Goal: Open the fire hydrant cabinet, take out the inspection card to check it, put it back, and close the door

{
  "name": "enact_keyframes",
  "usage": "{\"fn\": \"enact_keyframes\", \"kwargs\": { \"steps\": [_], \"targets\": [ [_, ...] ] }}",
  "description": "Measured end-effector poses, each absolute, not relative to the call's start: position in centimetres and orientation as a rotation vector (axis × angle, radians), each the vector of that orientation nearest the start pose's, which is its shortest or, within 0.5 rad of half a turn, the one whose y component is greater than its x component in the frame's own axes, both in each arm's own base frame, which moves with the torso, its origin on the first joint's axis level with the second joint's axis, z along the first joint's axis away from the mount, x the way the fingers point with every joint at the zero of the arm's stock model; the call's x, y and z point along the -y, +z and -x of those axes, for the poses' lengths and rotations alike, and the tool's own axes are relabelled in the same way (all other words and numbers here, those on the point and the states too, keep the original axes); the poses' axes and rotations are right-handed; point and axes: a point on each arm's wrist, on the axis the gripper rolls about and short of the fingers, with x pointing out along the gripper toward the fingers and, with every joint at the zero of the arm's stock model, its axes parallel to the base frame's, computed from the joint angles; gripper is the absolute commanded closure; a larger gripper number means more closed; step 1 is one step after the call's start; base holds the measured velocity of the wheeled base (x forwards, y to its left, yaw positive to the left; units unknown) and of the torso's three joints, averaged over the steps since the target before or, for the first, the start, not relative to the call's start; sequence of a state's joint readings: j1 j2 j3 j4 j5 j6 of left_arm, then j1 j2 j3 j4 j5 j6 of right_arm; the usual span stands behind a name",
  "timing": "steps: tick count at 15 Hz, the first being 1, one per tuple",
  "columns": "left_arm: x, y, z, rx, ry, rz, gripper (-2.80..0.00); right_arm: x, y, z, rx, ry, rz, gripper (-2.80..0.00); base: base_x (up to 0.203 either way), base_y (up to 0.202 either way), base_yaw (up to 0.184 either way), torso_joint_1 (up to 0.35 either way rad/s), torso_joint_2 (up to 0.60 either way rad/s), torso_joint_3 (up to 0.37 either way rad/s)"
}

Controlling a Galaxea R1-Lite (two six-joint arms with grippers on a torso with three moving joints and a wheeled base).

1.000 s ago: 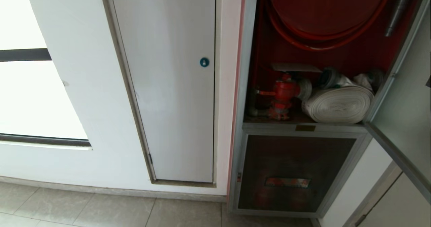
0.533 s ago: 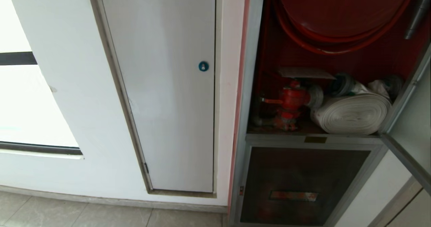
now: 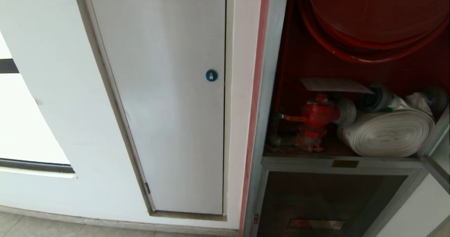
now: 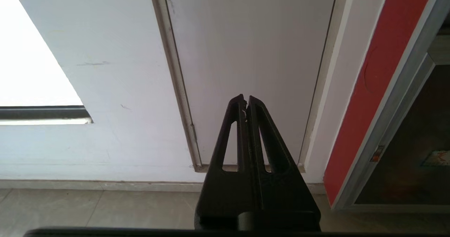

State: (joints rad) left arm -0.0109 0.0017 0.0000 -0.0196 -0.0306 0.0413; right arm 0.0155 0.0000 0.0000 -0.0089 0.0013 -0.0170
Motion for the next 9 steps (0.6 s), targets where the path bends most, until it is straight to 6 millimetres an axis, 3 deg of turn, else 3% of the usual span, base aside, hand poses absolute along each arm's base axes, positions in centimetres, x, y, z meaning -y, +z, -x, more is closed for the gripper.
{"fn": "enact_keyframes", "kwargs": {
  "steps": [9],
  "targets": [
    [0.04,7.75,2.27,0.019,-0.041,-0.041,0.00,0.03,7.65,2.28,0.010,0.016,0.018,0.00,0.197,0.000,-0.001,0.002,0.00,0.002]
  ]
}}
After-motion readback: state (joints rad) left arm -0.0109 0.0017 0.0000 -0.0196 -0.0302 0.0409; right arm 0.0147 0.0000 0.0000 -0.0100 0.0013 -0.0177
